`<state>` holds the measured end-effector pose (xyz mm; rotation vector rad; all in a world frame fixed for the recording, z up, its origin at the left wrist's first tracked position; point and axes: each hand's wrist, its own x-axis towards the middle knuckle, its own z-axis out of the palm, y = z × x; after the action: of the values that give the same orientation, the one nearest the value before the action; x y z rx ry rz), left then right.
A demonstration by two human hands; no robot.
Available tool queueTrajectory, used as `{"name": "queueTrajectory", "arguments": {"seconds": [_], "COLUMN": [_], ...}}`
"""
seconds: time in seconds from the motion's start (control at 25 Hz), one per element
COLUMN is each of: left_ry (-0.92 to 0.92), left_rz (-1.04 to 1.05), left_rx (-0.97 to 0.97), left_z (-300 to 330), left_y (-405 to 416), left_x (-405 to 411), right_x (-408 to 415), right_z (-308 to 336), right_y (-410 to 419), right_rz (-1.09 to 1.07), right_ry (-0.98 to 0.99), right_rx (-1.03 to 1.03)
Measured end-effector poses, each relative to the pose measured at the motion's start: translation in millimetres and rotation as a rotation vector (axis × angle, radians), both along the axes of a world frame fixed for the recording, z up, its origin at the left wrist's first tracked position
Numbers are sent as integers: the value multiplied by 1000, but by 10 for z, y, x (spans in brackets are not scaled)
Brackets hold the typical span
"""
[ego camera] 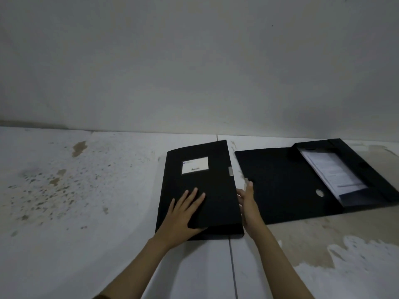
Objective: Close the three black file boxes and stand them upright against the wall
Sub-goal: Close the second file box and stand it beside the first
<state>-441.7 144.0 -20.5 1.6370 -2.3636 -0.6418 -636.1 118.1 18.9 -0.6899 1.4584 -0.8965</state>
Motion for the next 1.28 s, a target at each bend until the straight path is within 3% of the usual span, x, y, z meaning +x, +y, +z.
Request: {"name": "queueTrajectory", "arguments": {"seconds": [0.12,0.2,0.32,0.48,0.72,0.88,1.04,1.28], "left_ry": [-97,-146,-221,-280,-197,-192,-238,-275], "left_rz": [-42,-64,-55,-91,-92,92,366,374], "left_rx": [-2,-6,-160,-62,-130,-218,-148,9], "left_z": [-115,-239,-494,-544,-604,-652,-622,-593], "left_y": [-52,-94,-146,-215,-224,-351,-509,-554], "left_x": [-92,-106,-71,-48,-25,57,99,63], "right_x": [-16,3,79,114,137,115,110,127], "right_z": [-68,-150,-340,-539,-780,-811,-878,-918], "right_y": [-75,-102,-151,-260,-273,-280,-276,-321], "right_rz": [18,57,108,209,314,376,406,458], "right_ry": [188,313,483,843,1025,1155,1216,1252], "right_rx": [23,-66,-155,-182,-303,-360,-328,-257]}}
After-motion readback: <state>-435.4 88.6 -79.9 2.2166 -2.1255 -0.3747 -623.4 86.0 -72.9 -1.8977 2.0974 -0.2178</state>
